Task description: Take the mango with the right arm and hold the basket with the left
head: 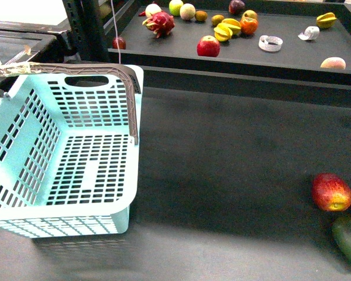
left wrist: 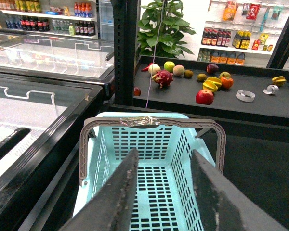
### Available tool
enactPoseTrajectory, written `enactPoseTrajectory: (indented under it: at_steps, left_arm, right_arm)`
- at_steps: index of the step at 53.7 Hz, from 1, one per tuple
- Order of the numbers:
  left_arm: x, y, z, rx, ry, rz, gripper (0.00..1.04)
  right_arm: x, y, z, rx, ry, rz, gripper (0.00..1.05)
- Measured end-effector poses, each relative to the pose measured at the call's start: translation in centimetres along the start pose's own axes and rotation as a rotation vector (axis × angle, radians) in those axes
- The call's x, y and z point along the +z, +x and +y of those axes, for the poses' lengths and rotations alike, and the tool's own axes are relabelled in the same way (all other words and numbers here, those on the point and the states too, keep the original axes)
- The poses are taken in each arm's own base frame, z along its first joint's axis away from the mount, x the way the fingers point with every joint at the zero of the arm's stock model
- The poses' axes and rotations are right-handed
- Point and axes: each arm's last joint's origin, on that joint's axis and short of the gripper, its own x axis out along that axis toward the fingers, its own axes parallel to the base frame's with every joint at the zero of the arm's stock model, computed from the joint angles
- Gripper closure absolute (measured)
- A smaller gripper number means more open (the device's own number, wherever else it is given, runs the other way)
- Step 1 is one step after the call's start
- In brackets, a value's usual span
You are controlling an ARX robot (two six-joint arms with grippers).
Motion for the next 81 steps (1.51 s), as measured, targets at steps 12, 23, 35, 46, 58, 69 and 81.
enactPoseTrajectory:
  at_steps: [12, 23, 35, 46, 58, 69, 81]
  left_arm:
    - [0.0, 0.0, 0.0, 0.0, 0.0, 0.0, 0.21]
    - [0.0, 0.0, 0.0, 0.0, 0.001, 0.0, 0.08]
    - [-0.7, 2.4, -0.3, 0.417, -0.412, 0.219, 0.08]
    - [-0.7, 9.6, -1.7, 0.367, -0.771, 0.254, 0.08]
    - [-3.5, 19.8, -4.6, 0.361, -0.882, 0.413, 0.08]
    - [-5.4, 25.0, -7.2, 0.331, -0.942, 0.462, 0.08]
    - [-7.1, 28.4, -8.4, 0.338, -0.967, 0.489, 0.08]
  right_arm:
    - [0.0, 0.0, 0.0, 0.0, 0.0, 0.0, 0.08]
    - [0.0, 0.0, 0.0, 0.0, 0.0, 0.0, 0.08]
    - [0.0, 0.0, 0.0, 0.001, 0.0, 0.0, 0.08]
    - [0.0, 0.0, 0.0, 0.001, 0.0, 0.0, 0.08]
    - [0.0, 0.0, 0.0, 0.001, 0.0, 0.0, 0.08]
    - [0.0, 0.0, 0.0, 0.001, 0.0, 0.0, 0.08]
    - [0.0, 0.0, 0.0, 0.001, 0.0, 0.0, 0.08]
